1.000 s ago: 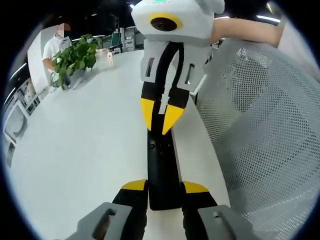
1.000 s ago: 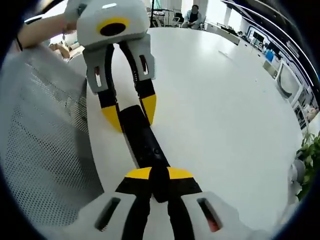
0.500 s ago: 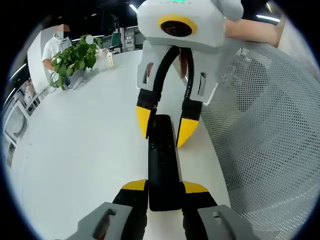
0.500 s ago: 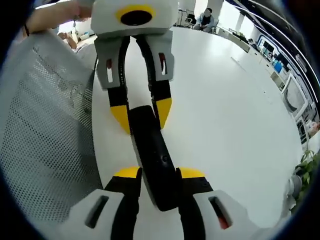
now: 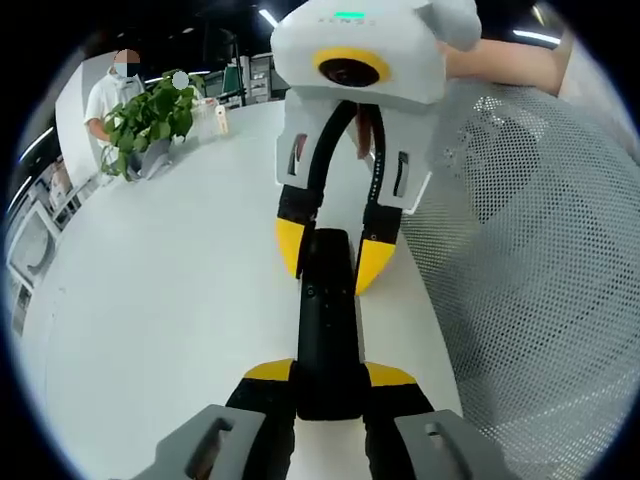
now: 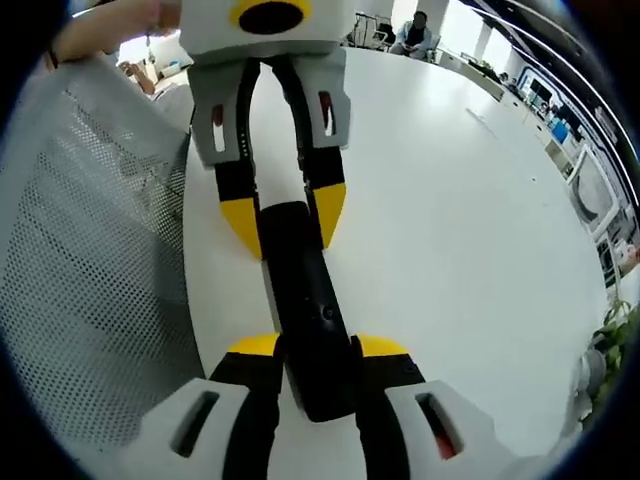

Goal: Press the specified remote control buttons in sequence, fully releasing each button before pressing the next.

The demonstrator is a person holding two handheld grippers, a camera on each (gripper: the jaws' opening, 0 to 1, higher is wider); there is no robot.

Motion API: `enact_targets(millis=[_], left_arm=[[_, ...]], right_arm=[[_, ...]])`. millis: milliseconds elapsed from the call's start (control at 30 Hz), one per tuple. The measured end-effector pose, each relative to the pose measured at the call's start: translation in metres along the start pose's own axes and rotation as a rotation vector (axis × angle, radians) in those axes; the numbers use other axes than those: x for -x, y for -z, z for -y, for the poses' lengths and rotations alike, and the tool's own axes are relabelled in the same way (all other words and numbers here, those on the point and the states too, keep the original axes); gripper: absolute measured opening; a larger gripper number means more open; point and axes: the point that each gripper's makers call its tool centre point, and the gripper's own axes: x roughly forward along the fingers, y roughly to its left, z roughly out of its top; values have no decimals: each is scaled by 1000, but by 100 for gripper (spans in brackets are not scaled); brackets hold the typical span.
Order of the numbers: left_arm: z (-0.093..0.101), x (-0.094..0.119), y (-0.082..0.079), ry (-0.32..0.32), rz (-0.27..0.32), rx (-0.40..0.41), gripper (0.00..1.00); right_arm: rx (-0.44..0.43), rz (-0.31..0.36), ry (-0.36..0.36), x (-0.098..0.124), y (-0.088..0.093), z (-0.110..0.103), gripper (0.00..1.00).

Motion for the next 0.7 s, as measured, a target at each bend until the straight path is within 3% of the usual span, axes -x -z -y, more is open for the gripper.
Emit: enact_targets(millis=[200, 433, 533, 700], left_arm=[[0, -1, -1, -8, -35, -2, 25], [-2, 0, 0, -27, -26, 45, 25], [-3, 2, -2, -29, -27, 74, 40], [-15, 19, -24, -80, 83, 189, 64]], right_arm=[[9, -27, -9, -1, -1, 0, 26], [14, -46, -12, -1, -1, -1, 26], [3, -36, -14, -1, 0, 0, 26], [-7, -26, -18, -1, 0, 0, 26]])
